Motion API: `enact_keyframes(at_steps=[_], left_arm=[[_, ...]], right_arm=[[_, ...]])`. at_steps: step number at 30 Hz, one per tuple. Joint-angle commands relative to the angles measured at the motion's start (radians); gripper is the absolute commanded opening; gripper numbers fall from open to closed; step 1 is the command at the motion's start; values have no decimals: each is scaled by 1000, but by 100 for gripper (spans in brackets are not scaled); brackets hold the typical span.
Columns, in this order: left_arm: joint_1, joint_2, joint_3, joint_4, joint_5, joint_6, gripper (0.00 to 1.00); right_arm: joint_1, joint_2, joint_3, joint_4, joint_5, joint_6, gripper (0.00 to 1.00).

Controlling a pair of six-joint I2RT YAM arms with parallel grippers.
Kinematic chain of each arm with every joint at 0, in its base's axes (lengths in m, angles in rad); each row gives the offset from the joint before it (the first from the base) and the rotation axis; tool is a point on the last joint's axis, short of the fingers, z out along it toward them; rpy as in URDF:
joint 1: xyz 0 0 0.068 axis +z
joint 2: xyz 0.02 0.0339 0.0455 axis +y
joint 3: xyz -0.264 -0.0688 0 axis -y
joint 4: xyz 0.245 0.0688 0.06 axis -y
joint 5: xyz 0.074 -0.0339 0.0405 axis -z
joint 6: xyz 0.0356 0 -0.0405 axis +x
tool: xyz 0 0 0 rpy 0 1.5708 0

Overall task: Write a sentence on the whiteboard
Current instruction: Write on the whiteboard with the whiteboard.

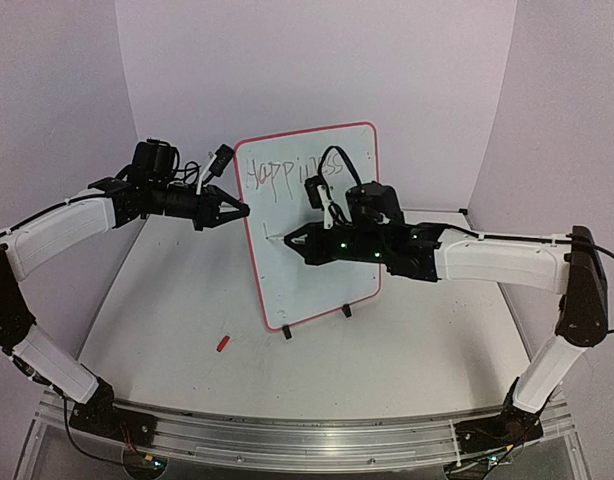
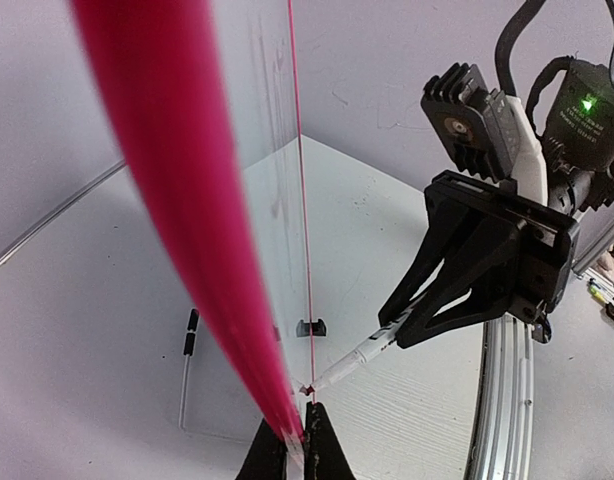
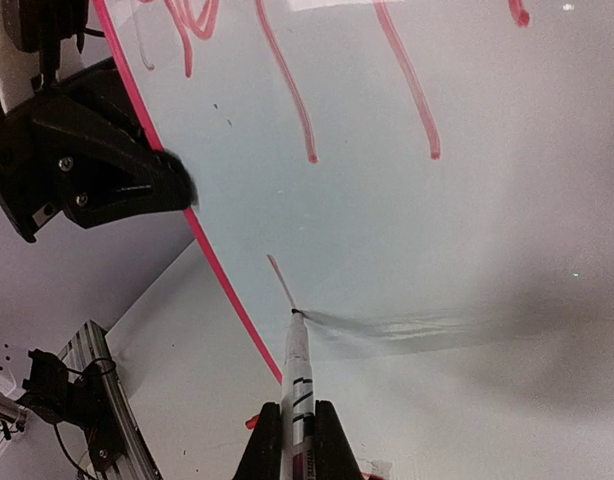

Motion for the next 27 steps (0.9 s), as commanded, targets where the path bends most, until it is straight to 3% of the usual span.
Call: enact_keyframes(at_steps=[1,9,27], left_arm=[[-28,21,-25,-172,-26,80,0],[-28,21,-25,-172,-26,80,0],[-28,20,-25,-171,-25,82,0]], right_arm=[[-3,-18,-11,8,19,9,0],[6,-82,-16,63,-64,-35,0],[13,-7,70,117,27,-73,0]])
